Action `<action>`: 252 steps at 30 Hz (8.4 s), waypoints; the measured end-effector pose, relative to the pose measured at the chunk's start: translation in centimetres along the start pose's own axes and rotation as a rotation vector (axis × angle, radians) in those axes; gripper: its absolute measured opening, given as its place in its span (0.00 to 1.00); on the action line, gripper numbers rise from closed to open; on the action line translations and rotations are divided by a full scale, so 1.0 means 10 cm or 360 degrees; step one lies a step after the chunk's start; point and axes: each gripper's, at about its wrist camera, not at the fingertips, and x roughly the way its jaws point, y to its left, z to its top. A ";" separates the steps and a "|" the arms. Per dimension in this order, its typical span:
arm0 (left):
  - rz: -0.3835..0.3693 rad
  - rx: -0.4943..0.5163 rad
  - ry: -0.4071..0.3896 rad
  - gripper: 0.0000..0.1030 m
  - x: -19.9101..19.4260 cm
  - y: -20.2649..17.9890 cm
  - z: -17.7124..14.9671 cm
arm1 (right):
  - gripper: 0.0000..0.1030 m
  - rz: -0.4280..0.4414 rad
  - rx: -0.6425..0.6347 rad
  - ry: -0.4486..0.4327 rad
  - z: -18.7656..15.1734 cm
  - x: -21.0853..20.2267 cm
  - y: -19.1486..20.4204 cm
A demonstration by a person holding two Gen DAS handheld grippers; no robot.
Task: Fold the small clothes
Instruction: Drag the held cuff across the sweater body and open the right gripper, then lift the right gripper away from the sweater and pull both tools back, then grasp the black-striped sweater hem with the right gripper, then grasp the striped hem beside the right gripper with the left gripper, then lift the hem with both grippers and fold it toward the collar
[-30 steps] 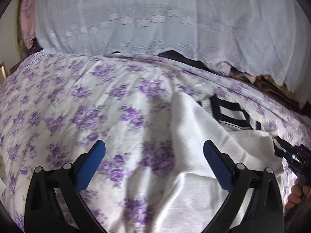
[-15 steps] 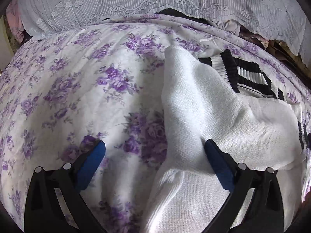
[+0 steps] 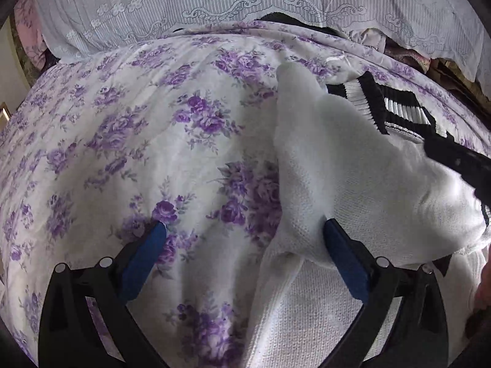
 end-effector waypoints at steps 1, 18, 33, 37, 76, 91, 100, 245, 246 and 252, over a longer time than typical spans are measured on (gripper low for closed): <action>0.0005 0.0000 -0.0006 0.96 0.00 -0.01 -0.01 | 0.23 -0.0051 -0.0085 0.0072 0.01 0.14 0.11; -0.0071 -0.0074 -0.0038 0.96 0.01 0.05 -0.01 | 0.47 -0.0074 0.0068 0.0138 0.16 0.49 -0.03; -0.0022 -0.0036 -0.0040 0.96 0.03 0.01 0.00 | 0.10 -0.0248 0.0100 0.0009 0.15 0.35 -0.11; 0.0005 -0.0082 -0.0112 0.96 -0.08 0.06 0.01 | 0.10 -0.0150 0.0169 -0.0152 0.07 -0.06 -0.16; -0.0007 0.0095 -0.0141 0.96 -0.30 -0.16 -0.12 | 0.34 -0.0272 0.0746 -0.0316 -1.27 -1.35 -1.04; 0.0041 0.0217 -0.0197 0.96 -0.68 -0.20 -0.56 | 0.45 -0.0276 0.0735 -0.0214 -1.70 -1.57 -0.78; 0.0025 0.0226 -0.0323 0.96 -1.21 -0.16 -0.98 | 0.45 -0.0260 0.0590 -0.0233 -2.07 -1.99 -0.32; -0.0536 0.0210 -0.0392 0.17 -1.72 -0.21 -0.54 | 0.15 0.0140 0.0851 -0.0520 -1.62 -2.43 -0.51; -0.0525 0.0208 -0.0407 0.17 -1.73 -0.23 -0.48 | 0.15 0.0130 0.0841 -0.0535 -1.55 -2.43 -0.53; -0.0455 0.0203 -0.0485 0.17 -1.79 -0.33 -0.16 | 0.15 0.0079 0.0802 -0.0583 -1.21 -2.35 -0.62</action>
